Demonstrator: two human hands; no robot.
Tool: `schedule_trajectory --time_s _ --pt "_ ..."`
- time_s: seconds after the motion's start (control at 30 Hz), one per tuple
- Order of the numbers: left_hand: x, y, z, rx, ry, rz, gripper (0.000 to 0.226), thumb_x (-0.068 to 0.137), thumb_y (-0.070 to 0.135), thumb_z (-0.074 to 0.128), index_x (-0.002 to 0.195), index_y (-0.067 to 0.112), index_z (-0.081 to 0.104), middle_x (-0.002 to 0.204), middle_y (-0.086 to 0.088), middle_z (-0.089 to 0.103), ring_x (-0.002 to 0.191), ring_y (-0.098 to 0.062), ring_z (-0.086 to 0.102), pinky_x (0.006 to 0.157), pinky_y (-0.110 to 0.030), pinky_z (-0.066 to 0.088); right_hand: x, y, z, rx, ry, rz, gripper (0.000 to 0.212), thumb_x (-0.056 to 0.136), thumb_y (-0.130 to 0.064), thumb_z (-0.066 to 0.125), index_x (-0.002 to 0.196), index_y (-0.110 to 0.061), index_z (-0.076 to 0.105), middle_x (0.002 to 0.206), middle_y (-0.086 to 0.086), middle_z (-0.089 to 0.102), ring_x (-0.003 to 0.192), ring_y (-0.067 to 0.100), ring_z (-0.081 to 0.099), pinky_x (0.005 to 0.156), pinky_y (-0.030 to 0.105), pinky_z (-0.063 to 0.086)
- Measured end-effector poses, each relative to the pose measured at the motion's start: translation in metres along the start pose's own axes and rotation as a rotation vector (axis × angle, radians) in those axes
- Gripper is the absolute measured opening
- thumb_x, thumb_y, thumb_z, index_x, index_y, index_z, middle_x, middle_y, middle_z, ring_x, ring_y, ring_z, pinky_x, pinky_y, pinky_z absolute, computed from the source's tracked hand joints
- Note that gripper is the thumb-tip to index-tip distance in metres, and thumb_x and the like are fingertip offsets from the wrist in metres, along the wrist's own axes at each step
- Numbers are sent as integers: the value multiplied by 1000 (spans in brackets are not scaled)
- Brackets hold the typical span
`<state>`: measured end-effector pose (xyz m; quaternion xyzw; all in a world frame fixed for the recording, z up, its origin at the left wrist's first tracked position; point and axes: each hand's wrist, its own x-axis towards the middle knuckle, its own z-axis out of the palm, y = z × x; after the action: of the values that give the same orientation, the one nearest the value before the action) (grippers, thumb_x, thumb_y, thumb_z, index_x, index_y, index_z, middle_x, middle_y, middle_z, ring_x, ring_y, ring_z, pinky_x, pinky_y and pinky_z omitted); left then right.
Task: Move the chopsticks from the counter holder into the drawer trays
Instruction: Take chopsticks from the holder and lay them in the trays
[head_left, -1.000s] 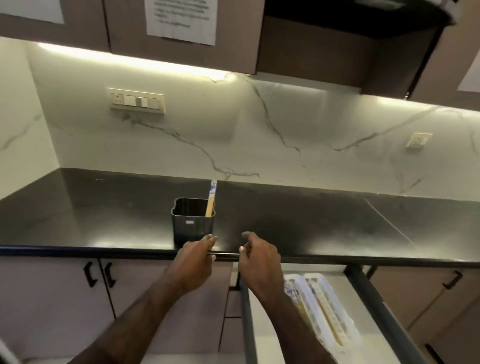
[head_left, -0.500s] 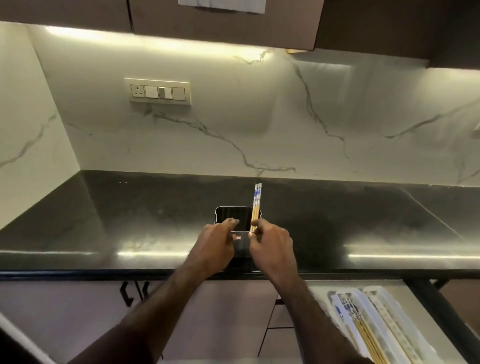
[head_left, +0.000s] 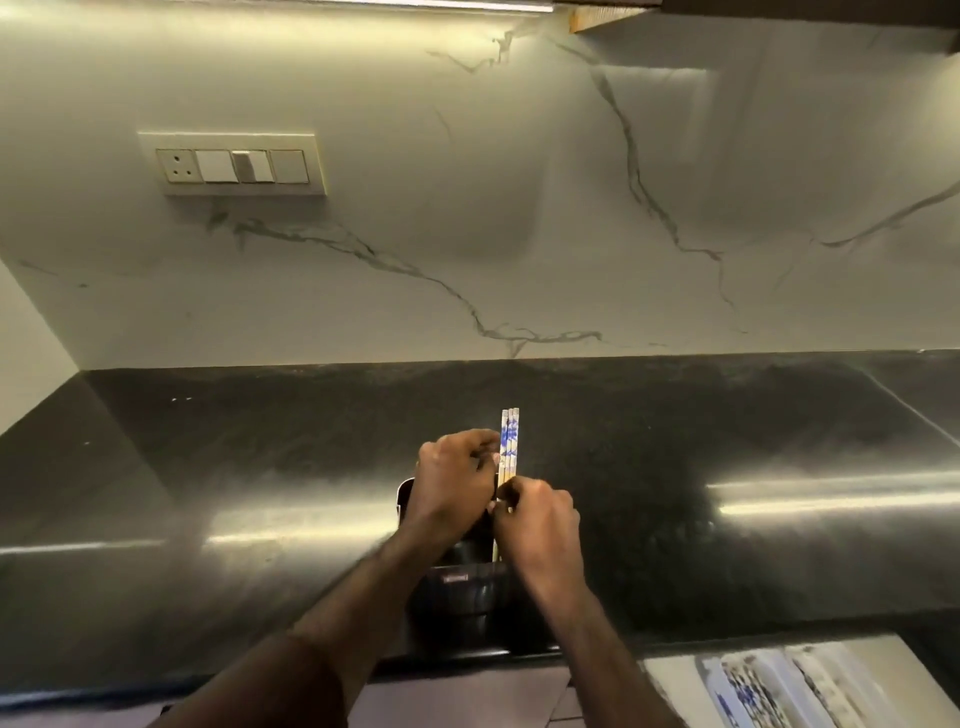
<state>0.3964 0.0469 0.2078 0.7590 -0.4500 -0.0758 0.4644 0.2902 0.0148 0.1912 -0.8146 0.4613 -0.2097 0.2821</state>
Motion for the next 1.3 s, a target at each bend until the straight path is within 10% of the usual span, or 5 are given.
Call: schedule_trajectory --time_s 0.2,0.53,0.8,1.3 --pt "31 -20 27 -64 -50 -120 47 79 20 77 123 14 64 119 0 69 111 -5 61 96 -17 42 17 8 6 -37 87 28 15 91 -18 55 91 -19 69 82 -3 71 76 14 68 65 22 47" --pt "51 -37 44 -405 -175 -297 19 72 4 81 88 14 75 73 3 76 68 -3 72 61 -12 51 34 8 10 -24 80 22 17 93 -18 53 101 -21 68 90 -6 70 84 10 67 78 33 56" --pt "55 -29 25 -570 -126 -311 24 69 1 83 85 17 75 77 -4 77 75 -19 75 71 -30 60 38 4 10 16 139 -16 17 92 -36 59 105 -27 51 89 -9 69 78 4 68 68 24 55" --pt "71 47 -101 -766 -36 -171 30 59 12 78 89 13 74 87 -9 77 81 -22 75 65 -25 59 42 -27 -6 369 -198 -253 9 87 -29 69 90 -21 70 73 -4 70 68 9 66 63 31 57"
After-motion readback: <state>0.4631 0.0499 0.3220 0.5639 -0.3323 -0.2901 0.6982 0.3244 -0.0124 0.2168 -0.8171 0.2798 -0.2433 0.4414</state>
